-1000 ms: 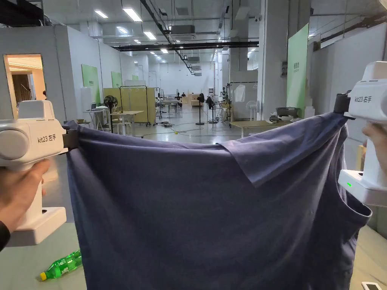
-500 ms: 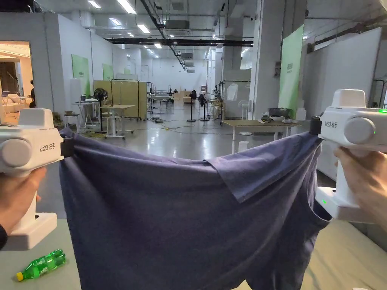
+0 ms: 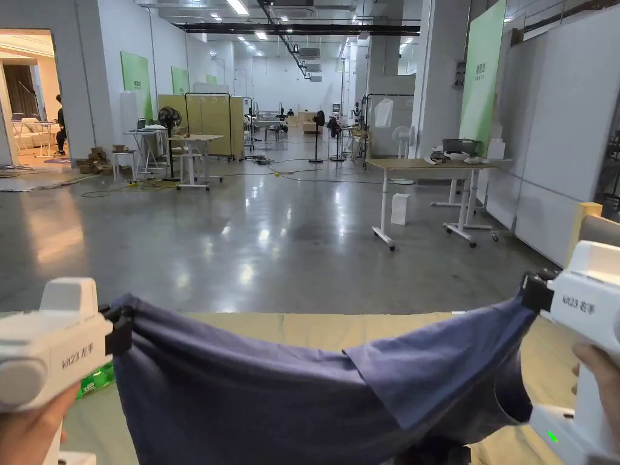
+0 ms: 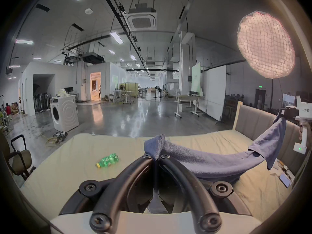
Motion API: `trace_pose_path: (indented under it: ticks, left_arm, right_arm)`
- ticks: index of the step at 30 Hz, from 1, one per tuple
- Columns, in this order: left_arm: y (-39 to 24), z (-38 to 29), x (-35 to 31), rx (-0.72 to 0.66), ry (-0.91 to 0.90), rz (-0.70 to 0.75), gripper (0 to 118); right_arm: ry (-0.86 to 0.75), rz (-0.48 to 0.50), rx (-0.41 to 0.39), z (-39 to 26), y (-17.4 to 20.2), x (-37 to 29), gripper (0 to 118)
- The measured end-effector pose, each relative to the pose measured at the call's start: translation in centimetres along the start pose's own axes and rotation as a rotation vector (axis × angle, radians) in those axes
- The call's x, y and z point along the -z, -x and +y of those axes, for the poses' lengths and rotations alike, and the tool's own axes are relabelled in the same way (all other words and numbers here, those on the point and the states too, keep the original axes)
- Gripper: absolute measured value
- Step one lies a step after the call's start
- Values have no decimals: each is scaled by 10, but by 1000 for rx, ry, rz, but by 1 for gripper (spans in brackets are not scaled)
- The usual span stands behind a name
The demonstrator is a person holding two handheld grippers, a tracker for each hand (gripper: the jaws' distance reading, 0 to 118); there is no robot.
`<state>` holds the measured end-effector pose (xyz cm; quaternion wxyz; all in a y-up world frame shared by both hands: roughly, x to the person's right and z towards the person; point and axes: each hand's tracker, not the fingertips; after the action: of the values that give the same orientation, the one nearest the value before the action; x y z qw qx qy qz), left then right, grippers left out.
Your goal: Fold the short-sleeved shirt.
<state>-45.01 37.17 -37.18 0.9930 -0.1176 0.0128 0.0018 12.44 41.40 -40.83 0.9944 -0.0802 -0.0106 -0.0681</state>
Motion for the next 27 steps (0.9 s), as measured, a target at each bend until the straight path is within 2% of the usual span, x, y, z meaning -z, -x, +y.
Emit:
trace_pose_path:
  ticks: [2, 7, 9, 10, 11, 15, 17, 19, 22, 23, 27]
  left_arm:
    - [-4, -22, -20, -40, 7, -24, 4]
    - [-2, -84, -72, -175, -6, -34, 4]
    - [-4, -108, -89, -153, 102, -1, 4]
    - [2, -130, -96, -181, 78, 47, 4]
    - [3, -145, -108, -181, 76, 13, 4]
    - [-2, -195, -151, -142, 181, 14, 4]
    - [0, -214, -171, -201, 188, 14, 4]
    - [1, -231, -189, -260, 192, 1, 4]
    - [3, -245, -207, -254, 243, 9, 4]
    - [4, -249, -213, -248, 245, 0, 4]
    - [1, -264, -234, -236, 277, -3, 4]
  right_arm:
    - [4, 5, -46, -18, -5, -17, 3]
    - [17, 21, -14, -72, -30, -67, 3]
    - [39, 13, 21, -100, -41, -93, 3]
    - [65, 18, 53, -117, -48, -105, 3]
    - [91, 11, 72, -130, -49, -125, 3]
    - [146, -29, 50, -187, -57, -177, 3]
    - [184, -39, 100, -213, -61, -201, 3]
    - [246, -49, 106, -228, -57, -219, 3]
    - [282, -84, 112, -251, -58, -241, 3]
    - [284, -96, 137, -266, -71, -240, 3]
    - [333, -118, 171, -273, -78, -253, 3]
